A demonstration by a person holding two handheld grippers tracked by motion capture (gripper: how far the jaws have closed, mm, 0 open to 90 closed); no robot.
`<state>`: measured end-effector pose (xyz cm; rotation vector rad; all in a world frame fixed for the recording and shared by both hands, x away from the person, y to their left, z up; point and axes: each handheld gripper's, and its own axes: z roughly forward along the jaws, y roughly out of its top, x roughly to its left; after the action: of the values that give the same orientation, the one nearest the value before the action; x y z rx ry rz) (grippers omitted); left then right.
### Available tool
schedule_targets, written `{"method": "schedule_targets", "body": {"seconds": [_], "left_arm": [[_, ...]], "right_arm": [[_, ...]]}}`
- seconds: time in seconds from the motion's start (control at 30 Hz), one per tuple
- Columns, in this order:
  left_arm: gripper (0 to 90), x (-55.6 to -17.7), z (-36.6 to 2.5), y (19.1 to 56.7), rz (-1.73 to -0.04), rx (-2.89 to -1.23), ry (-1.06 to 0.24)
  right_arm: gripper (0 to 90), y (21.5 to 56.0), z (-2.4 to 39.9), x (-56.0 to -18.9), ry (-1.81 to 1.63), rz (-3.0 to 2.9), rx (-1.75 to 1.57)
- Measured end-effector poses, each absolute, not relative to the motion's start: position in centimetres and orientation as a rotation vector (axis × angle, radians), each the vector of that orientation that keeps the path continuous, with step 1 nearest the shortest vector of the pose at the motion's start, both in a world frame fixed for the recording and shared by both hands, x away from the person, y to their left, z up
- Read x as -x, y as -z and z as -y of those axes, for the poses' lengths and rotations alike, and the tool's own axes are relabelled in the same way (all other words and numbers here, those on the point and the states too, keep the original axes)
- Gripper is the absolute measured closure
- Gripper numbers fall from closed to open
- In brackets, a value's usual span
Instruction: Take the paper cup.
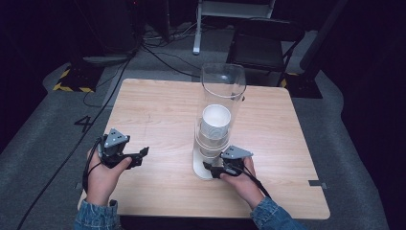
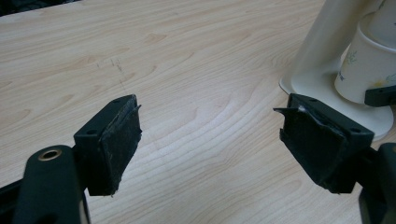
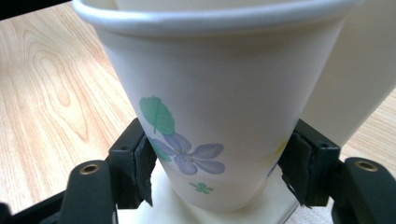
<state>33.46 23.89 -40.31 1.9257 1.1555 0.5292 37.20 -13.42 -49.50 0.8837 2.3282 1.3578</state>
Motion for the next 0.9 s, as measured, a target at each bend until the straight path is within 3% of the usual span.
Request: {"method": "schedule_targets", "body": {"seconds": [0.9], "left_arm": [[19.9, -34.7, -23.0, 40.4, -1.135, -1.940, -0.502]], "right_arm": [[34.3, 49.5, 15.4, -36.2, -1.273, -2.313, -0.900]]}}
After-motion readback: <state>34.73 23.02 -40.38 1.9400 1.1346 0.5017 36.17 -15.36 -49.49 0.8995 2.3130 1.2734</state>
